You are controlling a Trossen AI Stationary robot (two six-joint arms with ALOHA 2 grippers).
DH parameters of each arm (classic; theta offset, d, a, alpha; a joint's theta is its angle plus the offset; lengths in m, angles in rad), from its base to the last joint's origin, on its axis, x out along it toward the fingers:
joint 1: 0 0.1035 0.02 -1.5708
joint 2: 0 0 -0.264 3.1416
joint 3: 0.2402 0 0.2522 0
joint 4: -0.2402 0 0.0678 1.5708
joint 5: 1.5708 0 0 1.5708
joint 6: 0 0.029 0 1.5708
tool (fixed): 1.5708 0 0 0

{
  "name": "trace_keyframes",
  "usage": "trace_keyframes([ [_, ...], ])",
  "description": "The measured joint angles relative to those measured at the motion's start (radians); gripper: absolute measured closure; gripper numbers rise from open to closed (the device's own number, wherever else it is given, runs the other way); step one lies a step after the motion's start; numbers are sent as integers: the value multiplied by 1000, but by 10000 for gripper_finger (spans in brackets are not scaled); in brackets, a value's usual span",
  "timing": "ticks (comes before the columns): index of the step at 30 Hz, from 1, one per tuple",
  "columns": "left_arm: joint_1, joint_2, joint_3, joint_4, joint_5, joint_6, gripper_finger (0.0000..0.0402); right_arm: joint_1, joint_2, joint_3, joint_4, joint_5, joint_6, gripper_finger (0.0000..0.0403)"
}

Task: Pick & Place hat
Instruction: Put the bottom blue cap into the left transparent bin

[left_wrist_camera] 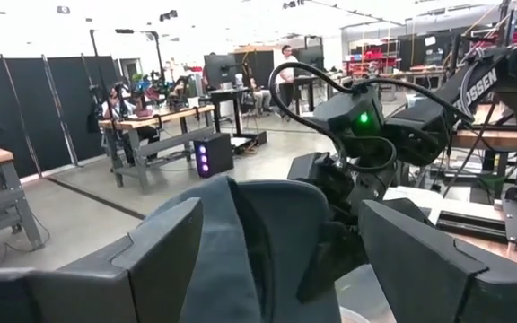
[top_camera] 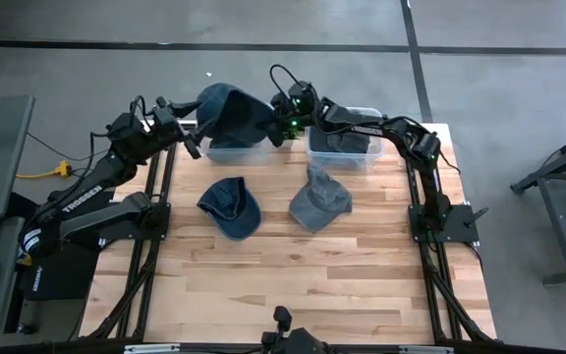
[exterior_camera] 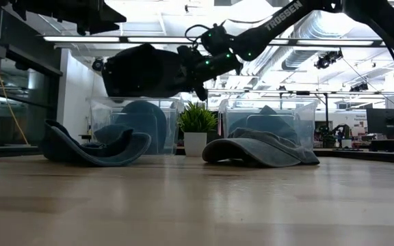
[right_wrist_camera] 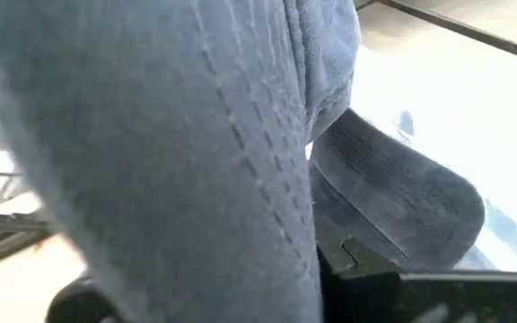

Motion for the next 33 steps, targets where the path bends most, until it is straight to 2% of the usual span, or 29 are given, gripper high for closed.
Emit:
trace_keyframes([
  [7,0,2,0,-32,-11,-21,104,0,0,0,-13,1,-38,394],
  [16,0,1,0,-49,-11,-23,104,18,0,0,-14,52,-78,311],
  [22,0,1,0,-80,-12,-23,104,24,0,0,-13,50,-93,272],
  [27,0,1,0,-85,-14,-23,104,24,0,0,-10,49,-94,258],
  [33,0,1,0,-100,-14,-18,104,24,-27,0,-30,51,-135,258],
])
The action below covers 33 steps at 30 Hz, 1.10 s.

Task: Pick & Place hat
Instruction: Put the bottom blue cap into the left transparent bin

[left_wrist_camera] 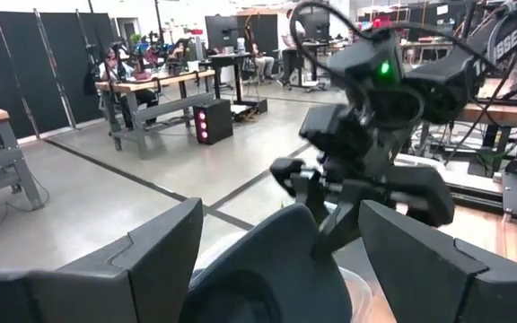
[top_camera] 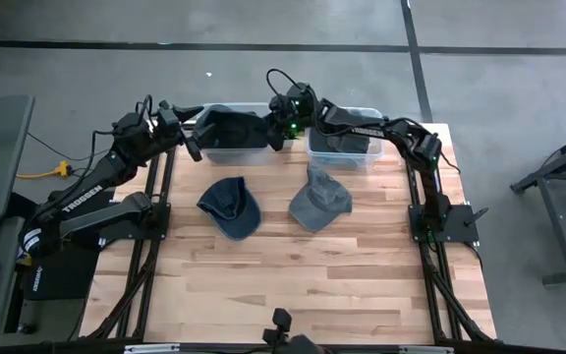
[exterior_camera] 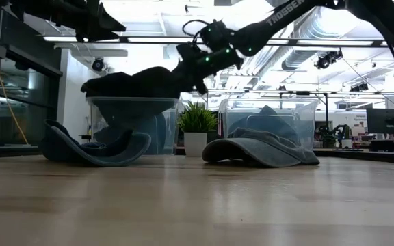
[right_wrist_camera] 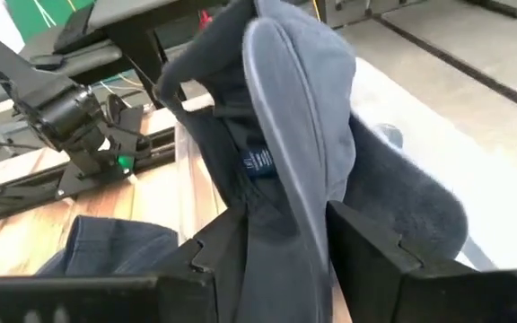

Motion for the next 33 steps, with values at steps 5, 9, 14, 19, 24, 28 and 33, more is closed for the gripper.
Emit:
trace_keyframes([
  [5,0,0,0,0,-32,1,104,0,-64,0,-42,6,-32,258],
  [9,0,0,0,-33,-95,3,104,6,-119,0,-121,8,-68,259],
  [14,0,0,0,-132,-215,-5,104,28,-186,0,-241,25,-100,265],
  [19,0,-3,0,-191,-349,-18,104,72,-238,0,-393,111,-202,315],
  [24,0,-17,0,-232,-455,-103,104,114,-267,1,-553,143,-284,394],
  [28,0,-36,0,-335,-519,-199,104,156,-271,1,-727,260,-303,398],
  [33,0,-55,0,-480,-559,-326,104,223,-271,1,-896,475,-313,401],
])
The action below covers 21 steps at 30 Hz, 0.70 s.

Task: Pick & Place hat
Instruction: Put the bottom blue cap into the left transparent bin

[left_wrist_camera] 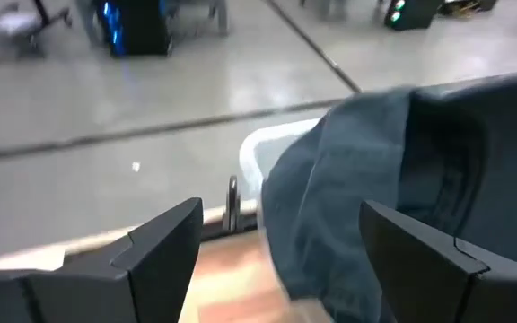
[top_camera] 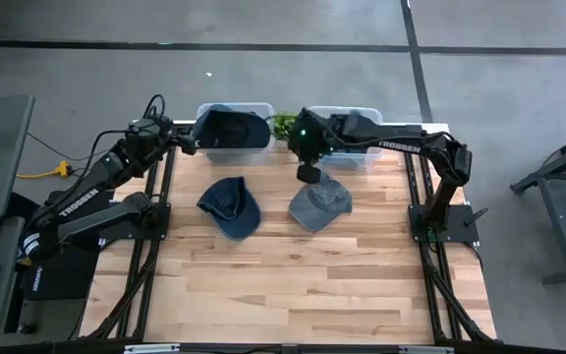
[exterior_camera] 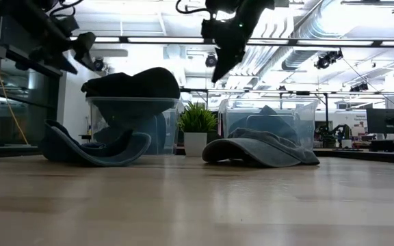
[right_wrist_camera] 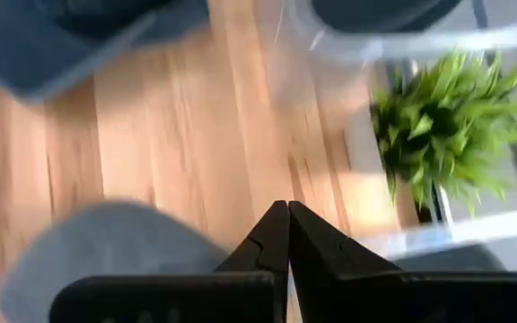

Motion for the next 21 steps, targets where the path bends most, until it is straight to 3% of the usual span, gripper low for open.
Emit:
trace_keyframes([
  [7,0,1,0,-109,51,-181,104,64,0,0,-74,112,15,402],
  [13,0,3,0,-170,63,-293,104,80,0,0,-73,129,23,402],
  [21,0,20,0,-171,184,-352,104,80,0,0,-73,129,23,403],
])
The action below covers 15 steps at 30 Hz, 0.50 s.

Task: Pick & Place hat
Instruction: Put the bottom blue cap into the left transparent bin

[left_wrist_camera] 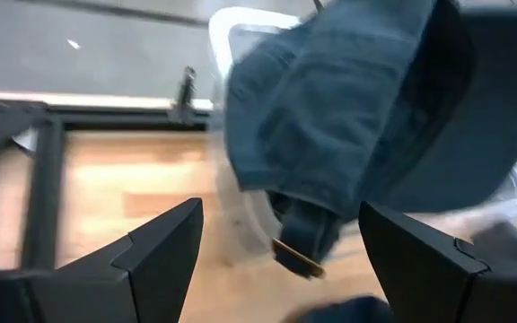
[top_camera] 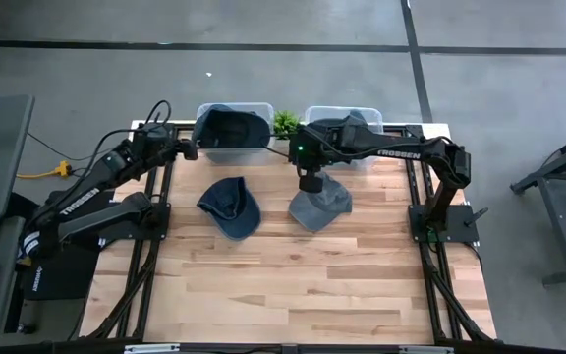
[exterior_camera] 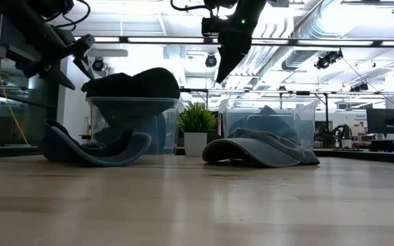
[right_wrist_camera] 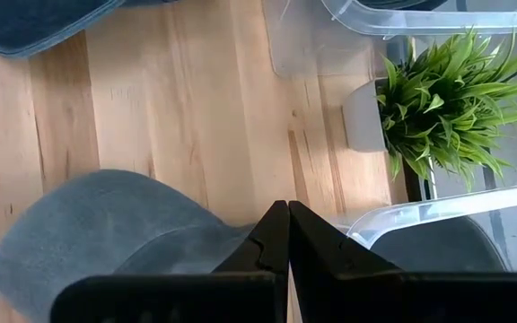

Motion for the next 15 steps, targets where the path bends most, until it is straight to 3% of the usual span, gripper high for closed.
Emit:
trace_keyframes([
  [10,0,-3,0,27,-105,1,104,0,0,0,-1,0,0,403],
  [15,0,-29,0,106,-50,20,104,0,0,0,-2,1,0,403],
])
